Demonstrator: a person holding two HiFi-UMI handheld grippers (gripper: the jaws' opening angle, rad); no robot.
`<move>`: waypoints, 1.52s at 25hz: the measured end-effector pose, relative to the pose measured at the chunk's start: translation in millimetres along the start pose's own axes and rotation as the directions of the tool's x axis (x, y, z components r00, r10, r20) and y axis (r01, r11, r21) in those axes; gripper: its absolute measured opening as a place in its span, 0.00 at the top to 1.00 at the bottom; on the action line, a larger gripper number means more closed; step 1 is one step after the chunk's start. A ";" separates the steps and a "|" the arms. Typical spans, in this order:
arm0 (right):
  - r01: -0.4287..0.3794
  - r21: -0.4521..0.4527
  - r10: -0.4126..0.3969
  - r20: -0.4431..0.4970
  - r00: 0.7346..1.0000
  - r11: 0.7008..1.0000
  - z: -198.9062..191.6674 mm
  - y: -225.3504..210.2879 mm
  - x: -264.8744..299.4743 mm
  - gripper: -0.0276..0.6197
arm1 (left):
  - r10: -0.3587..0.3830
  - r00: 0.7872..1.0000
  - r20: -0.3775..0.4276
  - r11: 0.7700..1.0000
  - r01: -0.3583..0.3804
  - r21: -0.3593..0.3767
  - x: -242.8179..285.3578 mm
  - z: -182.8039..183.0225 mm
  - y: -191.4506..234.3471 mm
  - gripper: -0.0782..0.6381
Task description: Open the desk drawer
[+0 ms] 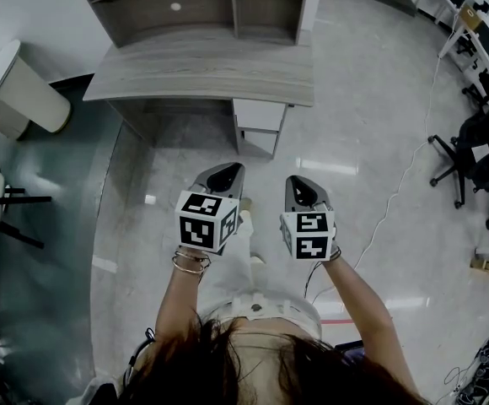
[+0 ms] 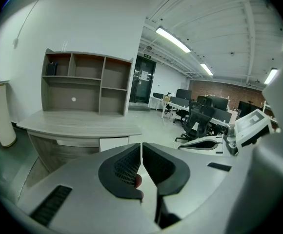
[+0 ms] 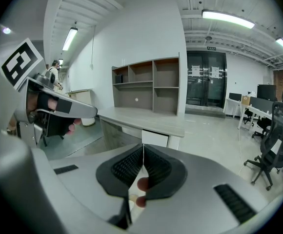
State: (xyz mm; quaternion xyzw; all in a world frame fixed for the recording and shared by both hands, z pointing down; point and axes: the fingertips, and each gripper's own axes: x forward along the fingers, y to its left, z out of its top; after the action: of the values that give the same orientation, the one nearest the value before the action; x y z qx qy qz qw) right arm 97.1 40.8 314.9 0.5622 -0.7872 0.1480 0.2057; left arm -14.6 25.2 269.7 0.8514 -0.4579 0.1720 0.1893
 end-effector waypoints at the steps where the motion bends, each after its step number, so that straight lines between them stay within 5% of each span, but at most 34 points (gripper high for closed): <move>1: 0.002 0.001 -0.002 -0.005 1.000 1.000 -0.4 -0.9 2.7 0.92 | -0.002 1.000 -0.001 1.000 0.002 -0.001 2.0 0.4 1.8 0.86; 20: 0.044 0.020 -0.043 -0.054 0.998 0.999 8.9 -16.4 72.2 0.92 | -0.075 0.997 -0.029 0.997 0.075 -0.017 58.2 -2.4 44.1 0.86; 38: 0.070 0.050 -0.067 -0.064 0.996 0.996 26.9 -44.7 144.5 0.92 | -0.065 0.997 -0.052 0.996 0.061 -0.067 120.9 1.3 94.0 0.86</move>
State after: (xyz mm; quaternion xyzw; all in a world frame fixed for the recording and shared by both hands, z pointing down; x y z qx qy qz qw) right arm 94.3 -105.3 362.4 0.5894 -0.7564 0.1789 0.2203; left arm -30.9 -109.6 340.4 0.8538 -0.4309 0.1739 0.2345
